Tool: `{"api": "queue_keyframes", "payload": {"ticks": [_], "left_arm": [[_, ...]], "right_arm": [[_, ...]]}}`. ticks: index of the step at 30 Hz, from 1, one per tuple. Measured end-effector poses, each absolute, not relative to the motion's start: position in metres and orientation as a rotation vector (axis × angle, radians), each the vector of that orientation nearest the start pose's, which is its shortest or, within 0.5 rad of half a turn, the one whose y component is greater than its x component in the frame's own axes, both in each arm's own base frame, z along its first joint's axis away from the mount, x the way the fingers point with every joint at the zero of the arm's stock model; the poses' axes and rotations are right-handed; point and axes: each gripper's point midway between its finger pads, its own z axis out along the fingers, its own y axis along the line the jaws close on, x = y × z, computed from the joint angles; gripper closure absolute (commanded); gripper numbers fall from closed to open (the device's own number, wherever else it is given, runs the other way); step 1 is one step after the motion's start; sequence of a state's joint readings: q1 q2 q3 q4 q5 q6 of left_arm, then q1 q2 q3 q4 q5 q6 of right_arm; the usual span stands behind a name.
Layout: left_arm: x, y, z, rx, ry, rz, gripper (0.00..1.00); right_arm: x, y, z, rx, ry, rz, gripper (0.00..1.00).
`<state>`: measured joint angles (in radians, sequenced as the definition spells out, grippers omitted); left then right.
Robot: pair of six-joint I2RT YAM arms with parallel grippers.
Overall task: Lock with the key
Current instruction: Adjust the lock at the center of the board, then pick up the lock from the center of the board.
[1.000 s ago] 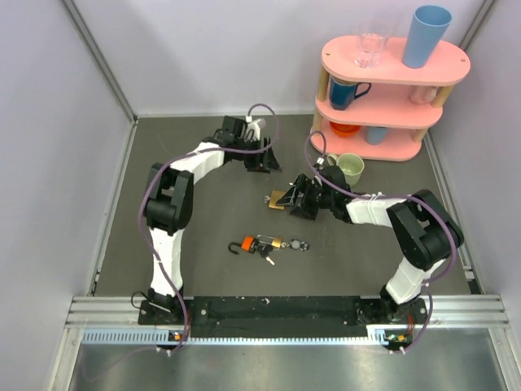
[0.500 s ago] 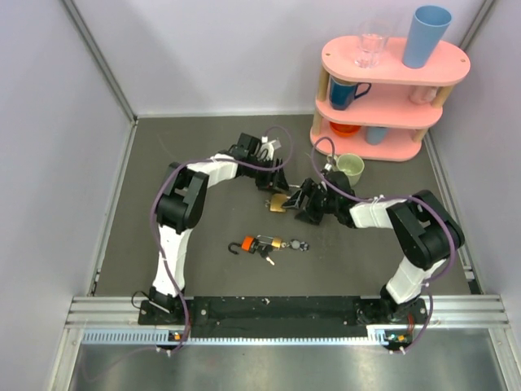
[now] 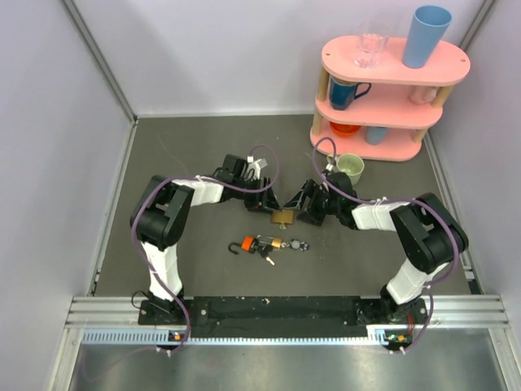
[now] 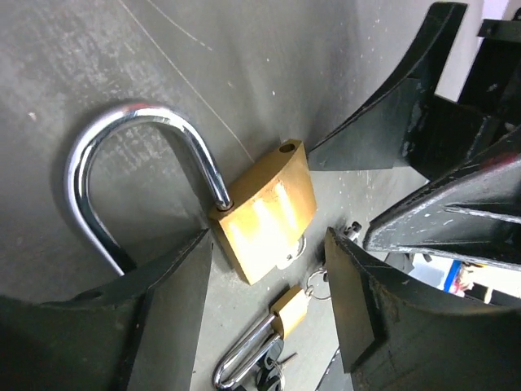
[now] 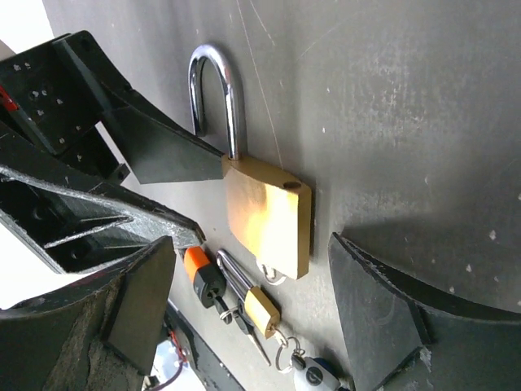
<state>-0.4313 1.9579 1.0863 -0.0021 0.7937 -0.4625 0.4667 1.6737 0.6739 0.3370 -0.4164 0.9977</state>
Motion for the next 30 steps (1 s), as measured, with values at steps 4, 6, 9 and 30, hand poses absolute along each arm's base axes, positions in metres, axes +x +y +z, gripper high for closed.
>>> {"api": "queue_keyframes", "payload": {"ticks": [4, 6, 9, 30], "left_arm": [[0.321, -0.294, 0.047, 0.315, 2.524, -1.304, 0.35], [0.324, -0.292, 0.05, 0.302, 2.519, -1.29, 0.35], [0.331, -0.284, 0.055, 0.267, 2.51, -1.287, 0.35], [0.303, -0.272, 0.047, 0.071, 2.588, -1.402, 0.47]], "right_arm": [[0.3, 0.264, 0.054, 0.381, 2.442, 1.165, 0.25], [0.299, 0.261, 0.058, 0.364, 2.438, 1.144, 0.25], [0.297, 0.257, 0.062, 0.337, 2.435, 1.117, 0.25], [0.3, 0.269, 0.041, 0.189, 2.523, 1.153, 0.37]]}}
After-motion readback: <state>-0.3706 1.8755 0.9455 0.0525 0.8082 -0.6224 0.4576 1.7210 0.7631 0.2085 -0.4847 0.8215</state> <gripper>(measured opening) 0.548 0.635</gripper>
